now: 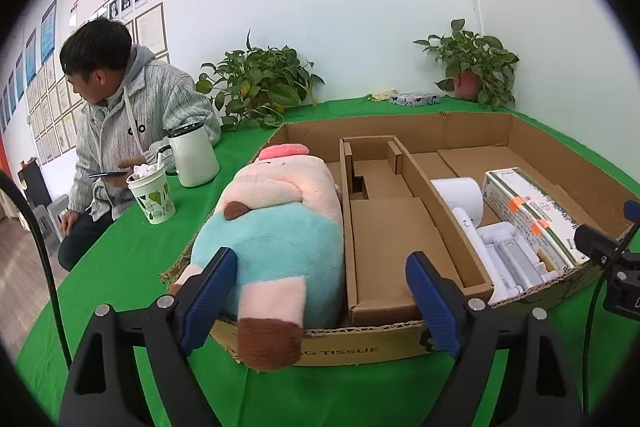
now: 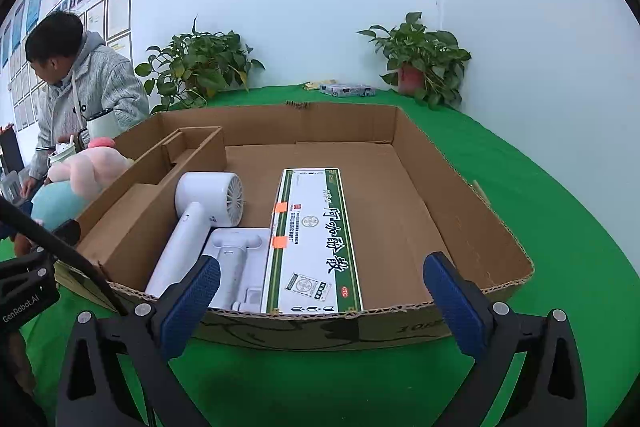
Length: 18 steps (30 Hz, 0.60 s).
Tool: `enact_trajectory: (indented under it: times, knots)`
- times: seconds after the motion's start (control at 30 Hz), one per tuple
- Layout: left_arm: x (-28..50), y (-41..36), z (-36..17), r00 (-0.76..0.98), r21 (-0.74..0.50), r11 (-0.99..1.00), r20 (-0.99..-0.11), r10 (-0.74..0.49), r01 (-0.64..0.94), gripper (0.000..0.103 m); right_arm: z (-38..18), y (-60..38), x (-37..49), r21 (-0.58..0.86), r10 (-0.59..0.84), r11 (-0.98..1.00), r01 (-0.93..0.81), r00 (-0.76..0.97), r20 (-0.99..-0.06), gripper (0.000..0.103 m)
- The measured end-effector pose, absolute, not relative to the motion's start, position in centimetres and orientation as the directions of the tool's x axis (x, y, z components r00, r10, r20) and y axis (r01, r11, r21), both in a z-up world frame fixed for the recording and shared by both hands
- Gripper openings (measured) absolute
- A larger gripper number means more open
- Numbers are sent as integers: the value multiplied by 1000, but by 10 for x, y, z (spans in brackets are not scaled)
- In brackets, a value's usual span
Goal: Organize objects
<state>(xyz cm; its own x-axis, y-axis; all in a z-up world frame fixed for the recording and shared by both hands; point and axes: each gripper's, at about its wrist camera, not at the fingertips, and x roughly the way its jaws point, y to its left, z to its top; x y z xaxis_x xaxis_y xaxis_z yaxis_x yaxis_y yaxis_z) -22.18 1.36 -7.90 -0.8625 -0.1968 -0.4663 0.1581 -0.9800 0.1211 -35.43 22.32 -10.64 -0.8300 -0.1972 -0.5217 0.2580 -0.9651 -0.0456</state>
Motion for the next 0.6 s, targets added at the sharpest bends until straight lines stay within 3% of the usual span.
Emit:
enact_trajectory:
  times: [0.2, 0.6]
  knots:
    - [-225, 17, -81, -863, 116, -985, -477, -165, 125, 102, -112, 220, -357, -61, -187, -965, 256, -830, -525, 103]
    - [-223, 16, -82, -860, 103, -987, -485, -157, 122, 102, -111, 219, -358, -57, -190, -965, 258, -829, -526, 103]
